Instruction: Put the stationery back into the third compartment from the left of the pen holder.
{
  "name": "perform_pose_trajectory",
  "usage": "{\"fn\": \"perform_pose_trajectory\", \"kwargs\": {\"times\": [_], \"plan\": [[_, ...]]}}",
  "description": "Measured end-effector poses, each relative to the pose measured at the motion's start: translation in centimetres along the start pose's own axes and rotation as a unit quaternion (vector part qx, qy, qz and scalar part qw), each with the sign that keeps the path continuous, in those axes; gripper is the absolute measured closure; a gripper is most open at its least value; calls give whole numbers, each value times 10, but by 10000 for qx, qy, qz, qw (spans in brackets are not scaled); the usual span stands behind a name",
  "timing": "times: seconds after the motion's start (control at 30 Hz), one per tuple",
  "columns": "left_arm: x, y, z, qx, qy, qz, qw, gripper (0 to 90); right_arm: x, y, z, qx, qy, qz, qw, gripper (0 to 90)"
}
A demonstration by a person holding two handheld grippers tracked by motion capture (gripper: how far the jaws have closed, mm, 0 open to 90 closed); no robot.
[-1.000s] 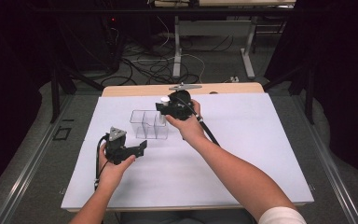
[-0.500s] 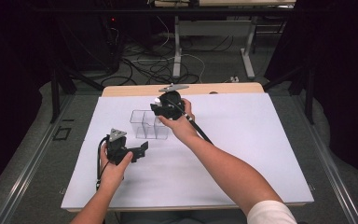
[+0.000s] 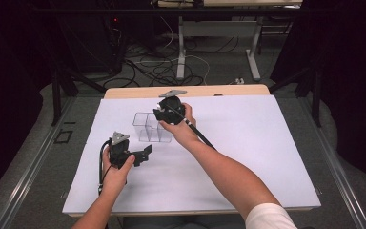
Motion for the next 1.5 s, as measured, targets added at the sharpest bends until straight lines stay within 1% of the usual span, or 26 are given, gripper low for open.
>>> {"fn": "perform_pose_trajectory", "kwargs": {"times": [0.03,0.07,0.1,0.13,0.17,0.23,0.27,0.3,0.37,0.53,0.57,0.6,0.7,0.93,1.0,1.07,1.1,1.2,1.27,1.3,1.33,1.37,1.5], "plan": [[0,0,0,-2,6,3,10000,3,0,-1,0,3,-21,-9,10000,658],[0,0,0,-4,7,1,10000,3,0,-1,1,-92,-17,10,10000,658],[0,0,0,-6,6,-2,10000,3,0,-3,1,-5,-12,12,10000,658],[0,0,0,-10,5,3,10000,3,0,-4,1,-2,-10,2,10000,658],[0,0,0,-12,3,6,10000,3,0,-4,2,-52,-26,6,10000,658],[0,0,0,-14,-6,3,10000,3,0,-5,3,-54,-3,29,10000,658],[0,0,0,-13,-4,4,10000,3,0,-5,4,-119,-9,55,9999,657],[0,0,0,-12,-3,4,10000,3,0,-6,3,-61,-29,54,10000,657],[0,0,0,-11,-2,12,10000,3,0,-7,3,-33,-11,62,10000,657],[0,0,0,-8,11,16,10000,3,1,-6,3,-39,33,93,9999,657],[0,0,0,-10,11,17,10000,3,1,-6,3,-34,4,101,9999,657],[0,0,0,-11,9,17,10000,3,1,-6,3,-105,10,118,9999,657],[0,0,0,-10,19,17,10000,3,3,-8,3,-20,20,122,9999,656],[0,0,0,-12,23,20,10000,3,4,-10,5,-57,14,149,9999,657],[0,0,0,-18,21,21,10000,3,3,-10,6,-109,15,136,9998,656],[0,-1,0,-20,24,22,10000,3,2,-11,7,-116,67,142,9998,653],[0,-1,0,-20,22,22,10000,3,2,-10,7,-148,84,161,9997,648],[0,0,0,-17,22,17,10000,3,1,-9,7,-136,91,155,9997,585],[0,0,0,-15,24,11,10000,3,1,-7,6,-102,66,143,9998,550],[-1,0,0,-9,25,11,10000,3,1,-6,5,-38,61,107,9999,531],[-1,0,0,-14,28,3,10000,3,1,-4,4,-76,31,105,9999,517],[-1,-1,0,15,36,2,10000,3,1,-3,4,-50,29,100,9999,504],[-2,0,0,-12,32,-1,10000,3,2,8,3,-79,25,44,10000,416]]}}
Point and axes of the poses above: each handheld gripper's, and its own axes: y roughly backward along the jaws, z roughly out of its underside, x roughly to its right, the point moved 5 cm from there along -y, roughly forward along the jaws, and after that the axes turned 5 degrees about y, right-handed, at the moved point
